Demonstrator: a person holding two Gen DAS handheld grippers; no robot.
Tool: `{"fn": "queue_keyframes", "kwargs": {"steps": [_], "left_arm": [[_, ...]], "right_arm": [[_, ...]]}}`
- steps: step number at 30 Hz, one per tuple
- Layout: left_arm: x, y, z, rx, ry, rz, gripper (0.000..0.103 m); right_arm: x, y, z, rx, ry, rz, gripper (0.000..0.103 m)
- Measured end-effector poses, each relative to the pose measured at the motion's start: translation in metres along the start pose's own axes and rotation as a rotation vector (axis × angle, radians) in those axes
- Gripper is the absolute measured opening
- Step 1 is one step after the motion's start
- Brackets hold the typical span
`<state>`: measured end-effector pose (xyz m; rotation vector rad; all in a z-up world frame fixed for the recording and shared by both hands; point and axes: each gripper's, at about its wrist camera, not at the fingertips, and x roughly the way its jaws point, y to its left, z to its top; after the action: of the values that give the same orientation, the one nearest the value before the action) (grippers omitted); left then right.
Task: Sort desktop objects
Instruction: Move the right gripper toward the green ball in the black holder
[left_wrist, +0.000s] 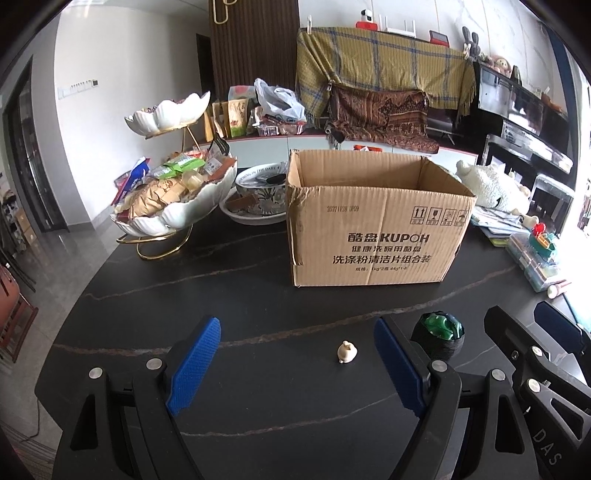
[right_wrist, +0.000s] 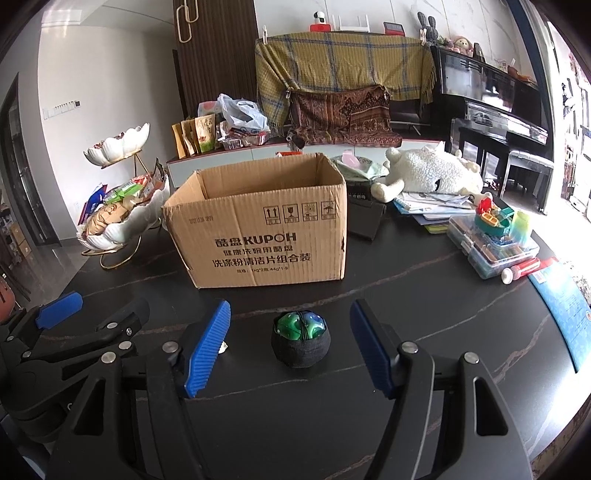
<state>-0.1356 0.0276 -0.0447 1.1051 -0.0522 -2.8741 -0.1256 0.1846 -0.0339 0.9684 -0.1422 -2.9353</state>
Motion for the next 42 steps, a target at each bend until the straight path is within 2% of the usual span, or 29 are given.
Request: {"fn": "queue_keyframes", "kwargs": {"steps": [14, 42], "left_arm": [[0.022, -0.004, -0.008, 0.009, 0.048, -0.007, 0.082], [0.065, -0.010, -0.015, 0.021, 0.126, 0.002, 0.082]], "right_arm": [[0.019, -0.002, -0.007, -0.005, 0.046, 0.006, 0.062], [0.061, -0.008, -0.018, 0.007, 0.130, 0.024, 0.061]]}}
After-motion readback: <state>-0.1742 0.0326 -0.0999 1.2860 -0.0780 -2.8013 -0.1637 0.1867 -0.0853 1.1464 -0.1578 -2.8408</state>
